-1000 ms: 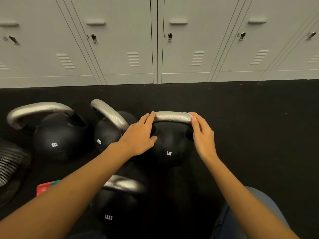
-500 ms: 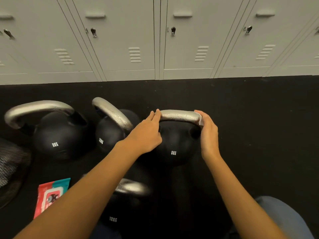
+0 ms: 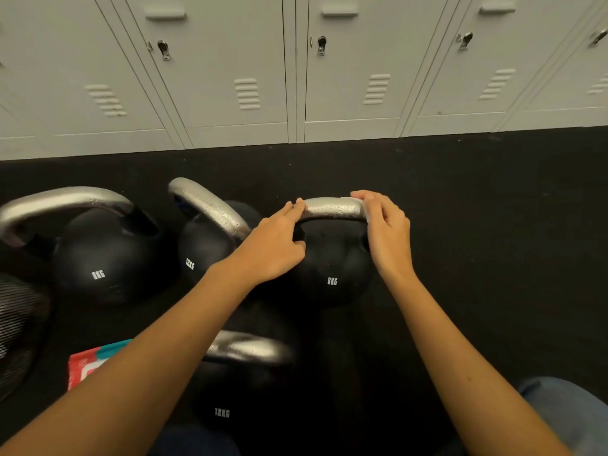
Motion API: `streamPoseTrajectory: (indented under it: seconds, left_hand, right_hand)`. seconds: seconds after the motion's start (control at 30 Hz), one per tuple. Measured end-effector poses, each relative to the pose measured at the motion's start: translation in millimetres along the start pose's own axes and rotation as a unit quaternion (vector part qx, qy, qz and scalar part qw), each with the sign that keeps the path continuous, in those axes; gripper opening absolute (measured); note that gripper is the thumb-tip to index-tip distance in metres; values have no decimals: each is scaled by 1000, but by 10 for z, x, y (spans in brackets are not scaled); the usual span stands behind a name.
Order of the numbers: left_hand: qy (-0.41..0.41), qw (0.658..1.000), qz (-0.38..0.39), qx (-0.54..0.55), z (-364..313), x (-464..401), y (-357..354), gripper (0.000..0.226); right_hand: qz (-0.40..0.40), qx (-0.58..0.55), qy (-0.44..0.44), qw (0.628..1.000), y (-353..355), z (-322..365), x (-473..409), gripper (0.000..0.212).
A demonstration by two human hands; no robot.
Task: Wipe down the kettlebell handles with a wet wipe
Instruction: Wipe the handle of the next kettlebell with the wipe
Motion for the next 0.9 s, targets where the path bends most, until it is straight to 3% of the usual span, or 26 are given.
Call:
streamPoseTrajectory:
  seconds: [0.1,0.27,0.37,0.53,0.6,0.77,0.9]
  left_hand:
    - [3,1000,-4,6,-13,19,-2,73]
    - [-3,1000,-11,1,-32,22,4,73]
    - [-4,1000,-11,-4,-37,17,7,72]
    - [-10,1000,-7,-22,-59,3,21,72]
    - [-11,1000,-5,-27,-60,8,22,73]
    - [-15,999,-4,-39,-81,-2,14,72]
    - [-9,999,-4,-46,-91,-4,-3,71]
  right_hand:
    - [-27,-8,37,999,48,-150,156,31]
    - [-81,-72,-128,986,167,-265,126,32]
    - [-37,-19,-122,992,90,-115,-89,29]
    - [65,131,-34,989,-6,90,-288,40]
    - [86,145,-40,985,68,47,-324,44]
    - [164,162,-155,961,182,84,-479,57]
    - [263,255,-76,927,9,289,-573,71]
Point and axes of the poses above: each hand's wrist, its own x-axis away from the middle knuckle, its own y-axis out of the back of the hand, z = x × y, the point moved 1 cm from there along -x, towards the middle knuckle, and after that the axes turned 10 degrees about -z, right-handed, at the moved point
